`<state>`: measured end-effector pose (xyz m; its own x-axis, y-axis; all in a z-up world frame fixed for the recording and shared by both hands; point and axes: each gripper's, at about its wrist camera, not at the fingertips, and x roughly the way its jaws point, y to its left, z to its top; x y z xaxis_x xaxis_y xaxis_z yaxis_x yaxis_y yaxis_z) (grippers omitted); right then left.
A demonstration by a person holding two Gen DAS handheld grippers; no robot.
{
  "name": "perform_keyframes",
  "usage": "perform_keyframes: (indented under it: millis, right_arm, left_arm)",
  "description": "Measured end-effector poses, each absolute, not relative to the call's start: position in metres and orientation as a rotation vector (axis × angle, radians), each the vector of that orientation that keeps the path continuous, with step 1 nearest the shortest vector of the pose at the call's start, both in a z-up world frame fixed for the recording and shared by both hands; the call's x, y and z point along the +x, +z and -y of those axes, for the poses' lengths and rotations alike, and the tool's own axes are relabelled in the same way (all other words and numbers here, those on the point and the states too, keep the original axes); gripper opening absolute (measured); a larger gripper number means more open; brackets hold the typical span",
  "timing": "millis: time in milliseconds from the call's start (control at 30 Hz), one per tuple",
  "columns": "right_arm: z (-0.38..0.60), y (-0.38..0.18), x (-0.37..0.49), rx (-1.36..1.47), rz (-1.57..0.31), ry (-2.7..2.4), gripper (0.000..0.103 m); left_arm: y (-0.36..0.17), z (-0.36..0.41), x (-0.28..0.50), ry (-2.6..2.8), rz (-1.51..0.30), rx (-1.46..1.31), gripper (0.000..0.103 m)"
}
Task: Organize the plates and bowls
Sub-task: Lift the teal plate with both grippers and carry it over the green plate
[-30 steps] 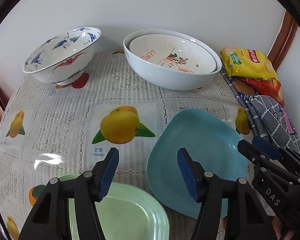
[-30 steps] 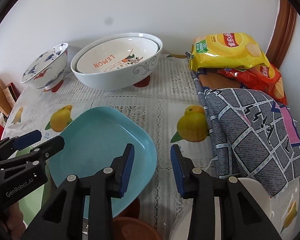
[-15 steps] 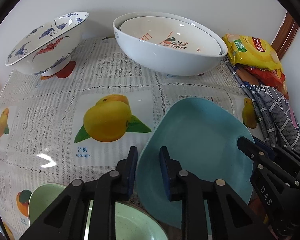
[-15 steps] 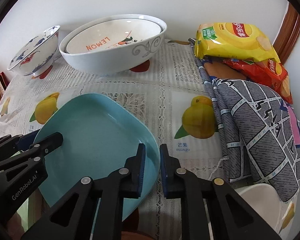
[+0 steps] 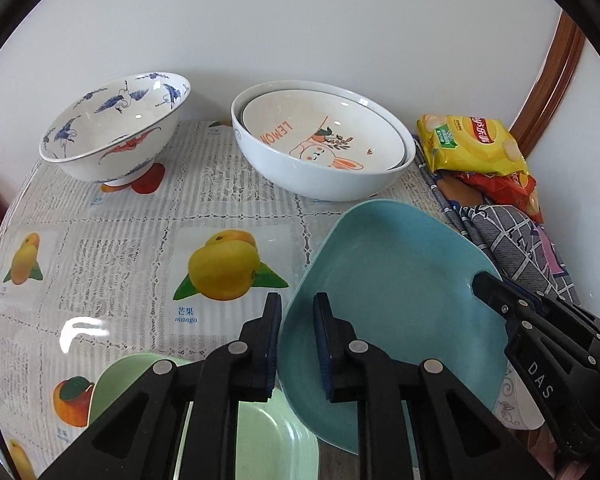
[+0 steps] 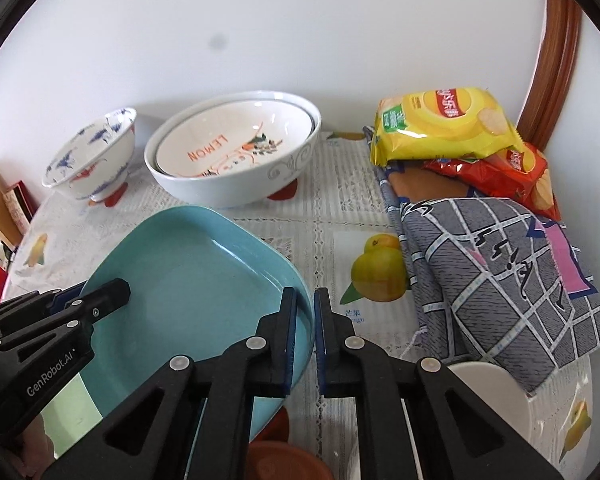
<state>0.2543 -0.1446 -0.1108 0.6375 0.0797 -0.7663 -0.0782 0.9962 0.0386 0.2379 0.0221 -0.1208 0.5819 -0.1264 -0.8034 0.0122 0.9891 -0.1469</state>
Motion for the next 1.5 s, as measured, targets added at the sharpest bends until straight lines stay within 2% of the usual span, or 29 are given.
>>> perform_keyframes:
  millis: [467, 833, 1500]
  right_arm:
    - [0.162, -0.058, 0.163, 0.073, -0.802, 0.079, 0.008]
    - [0.164, -0.037, 0.102, 0.1, -0.764, 0.084, 0.008]
    - [0.142, -0.029, 0.068, 0.089, -0.74, 0.13, 0.008]
  left_arm:
    - [-0.072, -0.017, 0.153, -0.117, -0.872, -0.143, 0.016]
    - [-0.05, -0.018, 0.096, -0.115, -0.829, -0.143, 0.016]
    - [-0.045, -0.042, 0.058, -0.064, -0.805, -0.169, 0.015]
